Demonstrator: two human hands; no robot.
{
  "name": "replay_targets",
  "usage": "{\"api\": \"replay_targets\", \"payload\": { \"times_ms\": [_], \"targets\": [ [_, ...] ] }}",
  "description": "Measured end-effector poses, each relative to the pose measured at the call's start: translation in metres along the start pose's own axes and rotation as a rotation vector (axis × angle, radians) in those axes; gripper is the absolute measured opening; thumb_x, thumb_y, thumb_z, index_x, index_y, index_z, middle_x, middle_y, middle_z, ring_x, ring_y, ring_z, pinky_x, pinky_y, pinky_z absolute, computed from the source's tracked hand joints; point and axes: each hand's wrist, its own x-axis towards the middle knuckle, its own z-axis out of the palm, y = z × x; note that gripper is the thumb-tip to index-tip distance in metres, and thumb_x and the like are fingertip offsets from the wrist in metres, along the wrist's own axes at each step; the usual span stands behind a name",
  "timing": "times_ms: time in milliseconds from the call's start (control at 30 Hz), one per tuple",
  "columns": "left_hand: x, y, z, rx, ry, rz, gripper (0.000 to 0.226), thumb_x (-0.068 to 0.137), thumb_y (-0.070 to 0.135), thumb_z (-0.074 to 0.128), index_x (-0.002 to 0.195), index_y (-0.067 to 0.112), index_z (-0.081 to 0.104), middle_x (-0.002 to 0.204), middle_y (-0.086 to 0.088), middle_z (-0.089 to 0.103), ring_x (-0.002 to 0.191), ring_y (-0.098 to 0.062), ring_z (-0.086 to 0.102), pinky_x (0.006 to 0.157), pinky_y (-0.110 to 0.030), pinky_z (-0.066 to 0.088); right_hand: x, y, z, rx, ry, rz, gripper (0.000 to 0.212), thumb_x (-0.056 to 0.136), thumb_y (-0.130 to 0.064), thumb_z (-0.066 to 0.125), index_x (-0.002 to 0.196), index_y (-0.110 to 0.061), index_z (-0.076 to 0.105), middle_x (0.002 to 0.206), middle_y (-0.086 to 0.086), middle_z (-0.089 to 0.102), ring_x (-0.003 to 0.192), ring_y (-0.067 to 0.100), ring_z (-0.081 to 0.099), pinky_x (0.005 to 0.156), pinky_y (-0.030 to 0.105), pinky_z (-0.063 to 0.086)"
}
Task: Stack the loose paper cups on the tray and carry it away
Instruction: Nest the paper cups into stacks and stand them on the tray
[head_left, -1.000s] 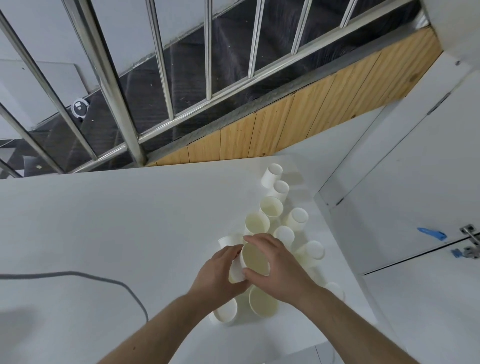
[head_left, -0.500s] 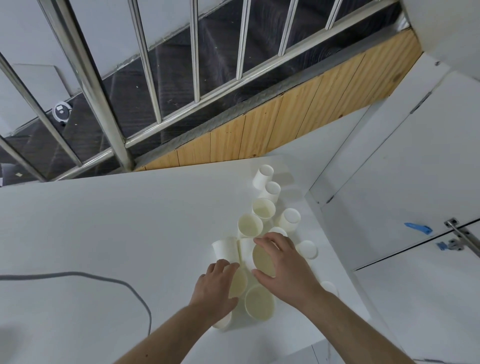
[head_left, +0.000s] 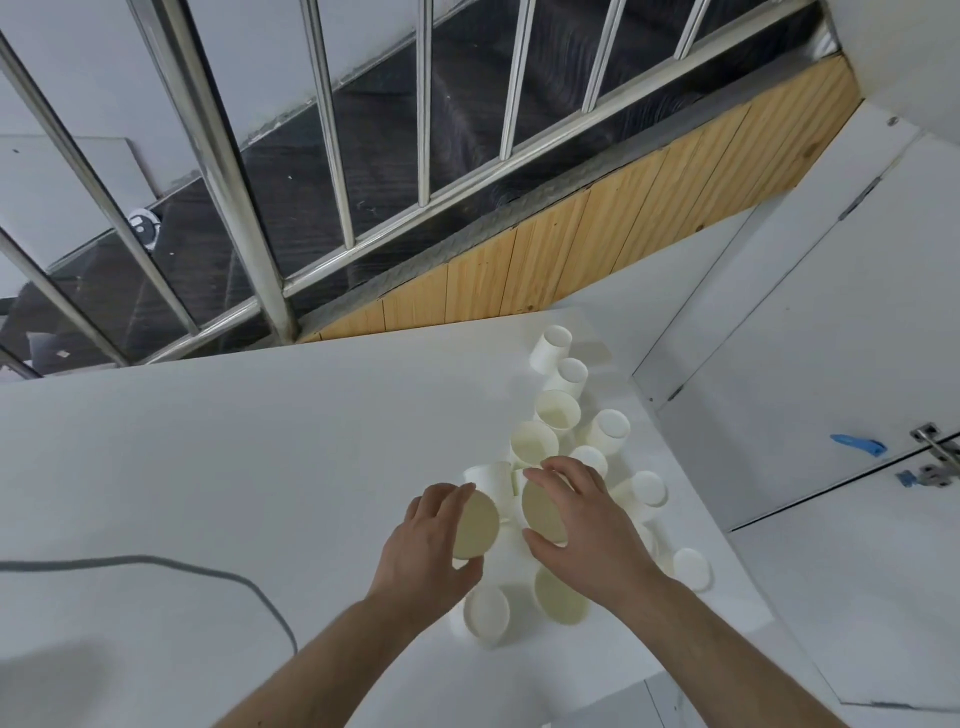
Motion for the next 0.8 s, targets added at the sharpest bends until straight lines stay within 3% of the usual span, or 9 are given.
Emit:
{"api": "replay_targets", "payload": {
  "times_ms": [367,800],
  "targets": [
    [-0.036,-0.045,-0.026,-0.014,-0.023,0.042,0.072,0.077,0.034,0.066,0.141,0.028,0.034,0.134,0.010,0.040,0.118,-0.013,0.044,0.076,-0.020,0.047,-0.024,-0.050,0.027,0.001,0.023,0.077,0.060,0.089,-0.038,0.061,0.143,-0.029,0.038,0.146,-0.010,0.028,0.134,0.010,0.029,0.092,0.020,0.043],
    [-0.151,-0.070,-0.062,0.034,0.077,-0.052,0.071,0.079,0.036,0.063,0.142,0.029,0.031,0.137,0.011,0.037,0.120,-0.012,0.041,0.081,-0.021,0.047,-0.075,-0.129,0.052,0.029,0.064,-0.078,0.058,0.089,-0.036,0.062,0.142,-0.030,0.040,0.144,-0.013,0.029,0.136,0.007,0.026,0.093,0.019,0.043]
  ]
}}
